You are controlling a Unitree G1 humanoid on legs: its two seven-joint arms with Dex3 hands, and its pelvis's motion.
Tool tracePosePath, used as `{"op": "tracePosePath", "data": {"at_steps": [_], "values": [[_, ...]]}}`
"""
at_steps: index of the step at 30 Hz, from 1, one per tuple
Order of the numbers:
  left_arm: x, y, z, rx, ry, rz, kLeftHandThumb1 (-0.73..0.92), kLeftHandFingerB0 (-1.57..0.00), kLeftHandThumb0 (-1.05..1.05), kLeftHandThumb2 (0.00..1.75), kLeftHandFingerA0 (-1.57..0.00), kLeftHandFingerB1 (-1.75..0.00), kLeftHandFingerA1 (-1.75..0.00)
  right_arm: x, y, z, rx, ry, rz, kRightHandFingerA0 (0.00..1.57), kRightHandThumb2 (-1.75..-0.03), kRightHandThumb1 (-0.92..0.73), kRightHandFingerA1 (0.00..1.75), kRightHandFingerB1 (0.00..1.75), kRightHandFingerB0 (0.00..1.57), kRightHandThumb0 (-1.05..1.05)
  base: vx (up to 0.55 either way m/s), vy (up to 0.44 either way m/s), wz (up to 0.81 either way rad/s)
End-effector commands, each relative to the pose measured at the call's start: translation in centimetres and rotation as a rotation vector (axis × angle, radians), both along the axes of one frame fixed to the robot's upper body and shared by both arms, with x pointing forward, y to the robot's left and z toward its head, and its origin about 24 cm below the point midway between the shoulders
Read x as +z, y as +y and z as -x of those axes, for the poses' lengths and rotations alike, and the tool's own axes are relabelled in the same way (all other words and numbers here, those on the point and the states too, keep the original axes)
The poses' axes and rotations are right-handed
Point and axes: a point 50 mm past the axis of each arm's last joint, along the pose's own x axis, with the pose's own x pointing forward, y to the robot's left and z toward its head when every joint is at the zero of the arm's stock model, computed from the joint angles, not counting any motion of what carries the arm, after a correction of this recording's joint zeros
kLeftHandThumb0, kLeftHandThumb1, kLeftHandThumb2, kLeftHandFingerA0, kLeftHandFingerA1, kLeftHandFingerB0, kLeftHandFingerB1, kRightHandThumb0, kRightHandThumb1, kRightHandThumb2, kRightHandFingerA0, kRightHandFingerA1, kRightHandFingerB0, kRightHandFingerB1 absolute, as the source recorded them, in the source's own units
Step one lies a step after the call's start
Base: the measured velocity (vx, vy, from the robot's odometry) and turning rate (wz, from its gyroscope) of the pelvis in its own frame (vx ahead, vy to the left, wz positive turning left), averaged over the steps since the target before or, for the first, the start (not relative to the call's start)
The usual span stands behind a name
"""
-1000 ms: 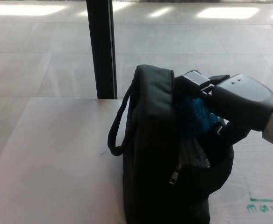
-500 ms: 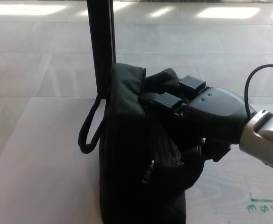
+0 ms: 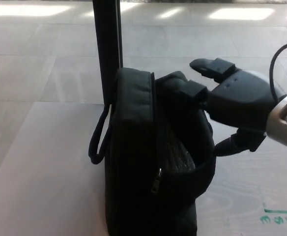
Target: The robot uses its right hand to pick up the cube kept on the middle of the desk and put it inside the bag next to it
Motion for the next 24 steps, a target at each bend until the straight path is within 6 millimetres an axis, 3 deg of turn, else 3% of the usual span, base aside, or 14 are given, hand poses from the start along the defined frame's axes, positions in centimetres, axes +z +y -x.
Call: {"op": "tracePosePath", "data": {"at_steps": [1, 3, 4, 5, 7, 9, 10, 13, 14, 15, 16, 19, 23, 24], "values": [[0.0, 0.3, 0.2, -0.016, 0.013, -0.025, 0.72, -0.36, -0.46, 0.61, -0.43, -0.41, -0.46, 3.7, -2.9, -0.5, -0.104, -0.001, -0.12, 0.0, -0.78, -0.61, 0.1, 0.41, 0.07, -0.67, 0.0, 0.0, 0.0], [-0.1, 0.2, 0.0, -0.007, 0.011, -0.023, 0.72, -0.37, -0.46, 0.61, -0.43, -0.41, -0.46, 4.8, -3.8, -0.5, -0.118, -0.017, -0.189, 0.0, -0.78, -0.61, 0.13, 0.4, 0.07, -0.66, 0.0, 0.0, 0.0], [-0.1, 0.1, -0.1, -0.014, 0.018, -0.027, 0.72, -0.36, -0.5, 0.6, -0.42, -0.4, -0.44, 5.7, -4.8, -0.5, -0.149, -0.024, -0.252, 0.0, -0.86, -0.53, 0.1, 0.36, 0.08, -0.87, 0.0, 0.0, 0.0], [0.0, 0.1, -0.2, -0.023, 0.02, -0.03, 0.72, -0.36, -0.5, 0.6, -0.42, -0.4, -0.44, 6.1, -5.3, -0.5, -0.164, -0.027, -0.281, 0.0, -0.86, -0.53, 0.1, 0.36, 0.08, -0.87, 0.0, 0.0, 0.0], [-0.1, 0.1, -0.2, -0.029, 0.016, -0.026, 0.73, -0.36, -0.5, 0.6, -0.42, -0.4, -0.45, 6.8, -7.3, 0.1, -0.203, -0.05, -0.36, 0.0, -0.87, -0.49, 0.25, 0.4, 0.09, -0.66, 0.0, 0.0, 0.0], [-0.1, 0.2, -0.1, -0.027, 0.015, -0.022, 0.73, -0.36, -0.5, 0.6, -0.42, -0.4, -0.45, 7.0, -9.0, 0.7, -0.247, -0.055, -0.427, 0.0, -0.87, -0.49, 0.25, 0.4, 0.09, -0.66, 0.0, 0.0, 0.0], [0.0, 0.1, -0.1, -0.021, 0.013, -0.024, 0.71, -0.36, -0.49, 0.6, -0.43, -0.41, -0.46, 6.8, -10.2, 1.1, -0.265, -0.043, -0.477, 0.0, -0.6, -0.66, 0.26, 0.28, 0.16, -0.61, 0.0, 0.0, 0.0], [-0.1, 0.1, 0.0, -0.018, 0.021, -0.019, 0.71, -0.37, -0.49, 0.61, -0.42, -0.41, -0.45, 5.8, -12.2, 1.9, -0.336, -0.022, -0.524, 0.0, -0.6, -0.65, 0.29, 0.27, 0.17, -0.58, 0.0, 0.0, 0.0], [-0.3, 0.3, -0.1, -0.007, 0.022, -0.012, 0.72, -0.37, -0.46, 0.61, -0.44, -0.41, -0.45, 4.1, -14.7, 2.6, -0.405, -0.024, -0.561, 0.04, -0.61, -0.62, 0.28, 0.28, 0.18, -0.54, 0.0, 0.0, 0.0], [-0.3, 0.3, -0.2, -0.008, 0.02, -0.013, 0.72, -0.37, -0.46, 0.61, -0.44, -0.41, -0.45, 4.2, -14.7, 2.6, -0.404, -0.025, -0.563, 0.04, -0.61, -0.62, 0.28, 0.28, 0.18, -0.54, 0.0, 0.0, 0.0], [-0.1, 0.1, -0.3, -0.01, 0.019, -0.02, 0.72, -0.37, -0.47, 0.61, -0.43, -0.41, -0.46, 1.6, -17.8, 3.8, -0.51, -0.001, -0.62, 0.06, -0.61, -0.64, 0.28, 0.28, 0.18, -0.52, 0.0, 0.0, 0.0], [0.0, 0.1, -0.4, -0.034, 0.015, -0.023, 0.72, -0.37, -0.49, 0.61, -0.43, -0.41, -0.46, -2.2, -21.5, 6.4, -0.706, 0.033, -0.659, 0.05, -0.63, -0.67, 0.28, 0.26, 0.14, -0.56, 0.0, 0.0, 0.0], [0.0, 0.0, -0.5, -0.034, 0.015, -0.025, 0.72, -0.37, -0.49, 0.61, -0.42, -0.41, -0.45, -3.8, -22.8, 7.6, -0.76, 0.033, -0.68, 0.06, -0.63, -0.67, 0.29, 0.26, 0.14, -0.56, 0.0, 0.0, 0.0], [0.0, -0.1, -0.6, -0.034, 0.014, -0.024, 0.72, -0.37, -0.49, 0.61, -0.42, -0.42, -0.45, -6.1, -24.7, 9.3, -0.853, 0.023, -0.747, 0.04, -0.8, -0.51, 0.4, 0.39, 0.1, -0.62, 0.0, 0.0, 0.0]]}}
